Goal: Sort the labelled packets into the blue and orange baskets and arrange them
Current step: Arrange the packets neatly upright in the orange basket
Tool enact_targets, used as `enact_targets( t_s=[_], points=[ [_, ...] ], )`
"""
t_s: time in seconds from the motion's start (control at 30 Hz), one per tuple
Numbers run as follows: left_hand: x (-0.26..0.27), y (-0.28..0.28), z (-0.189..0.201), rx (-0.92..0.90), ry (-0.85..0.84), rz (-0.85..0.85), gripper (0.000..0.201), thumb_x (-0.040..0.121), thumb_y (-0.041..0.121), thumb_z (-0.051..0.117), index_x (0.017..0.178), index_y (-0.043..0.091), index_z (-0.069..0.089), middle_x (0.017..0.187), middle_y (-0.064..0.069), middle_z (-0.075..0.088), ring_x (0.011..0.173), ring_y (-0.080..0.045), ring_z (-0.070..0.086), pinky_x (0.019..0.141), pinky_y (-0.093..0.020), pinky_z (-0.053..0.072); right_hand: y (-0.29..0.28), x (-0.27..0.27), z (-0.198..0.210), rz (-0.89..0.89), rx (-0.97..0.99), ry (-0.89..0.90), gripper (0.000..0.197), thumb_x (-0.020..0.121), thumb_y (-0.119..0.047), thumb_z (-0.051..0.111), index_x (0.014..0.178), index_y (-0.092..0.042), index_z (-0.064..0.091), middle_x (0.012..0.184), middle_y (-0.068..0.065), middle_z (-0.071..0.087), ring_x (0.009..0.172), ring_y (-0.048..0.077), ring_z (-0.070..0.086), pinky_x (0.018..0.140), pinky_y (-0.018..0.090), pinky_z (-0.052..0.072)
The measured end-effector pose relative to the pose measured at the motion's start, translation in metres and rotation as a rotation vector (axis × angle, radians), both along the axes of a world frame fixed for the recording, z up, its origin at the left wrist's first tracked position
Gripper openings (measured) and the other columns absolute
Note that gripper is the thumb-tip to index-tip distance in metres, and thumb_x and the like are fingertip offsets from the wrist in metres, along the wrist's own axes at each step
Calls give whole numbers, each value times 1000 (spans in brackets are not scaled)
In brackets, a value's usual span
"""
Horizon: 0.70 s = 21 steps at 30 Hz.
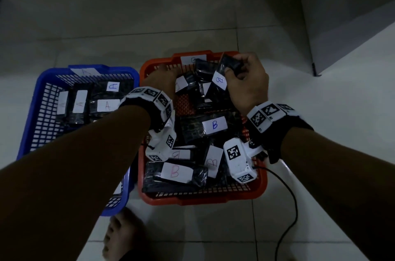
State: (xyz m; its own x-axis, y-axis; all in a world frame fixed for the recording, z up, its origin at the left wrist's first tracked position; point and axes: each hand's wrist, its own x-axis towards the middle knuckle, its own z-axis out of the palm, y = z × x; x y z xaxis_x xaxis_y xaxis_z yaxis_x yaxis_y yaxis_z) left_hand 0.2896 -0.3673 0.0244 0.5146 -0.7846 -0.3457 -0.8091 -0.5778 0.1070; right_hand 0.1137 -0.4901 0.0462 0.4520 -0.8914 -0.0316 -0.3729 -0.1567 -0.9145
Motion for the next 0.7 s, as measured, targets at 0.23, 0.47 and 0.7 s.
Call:
enact_targets(
  t_s=[0.23,0.47,0.7],
  points=[
    [5,-6,21,129,26,77,39,67,45,78,89,15,65,89,-3,64,83,-20,60,78,-30,47,-3,-5,-1,18,8,-9,22,84,-16,68,104,-19,61,81,-20,57,65,-20,53,59,-1,41],
    [-7,13,48,176,120,215,59,78,47,71,53,16,28,50,-3,27,50,-16,33,50,-26,27,11,12,0,135,64,-6,19,81,-16,70,92,-27,59,85,-13,63,76,2,61,67,10,49],
    [-32,46,29,201,180,279,40,99,33,46,71,4,51,70,-6,47,71,-26,53,65,-30,36,31,25,2,199,126,-31,19,82,-14,70,97,-23,61,86,-10,64,77,7,63,67,15,52]
  ],
)
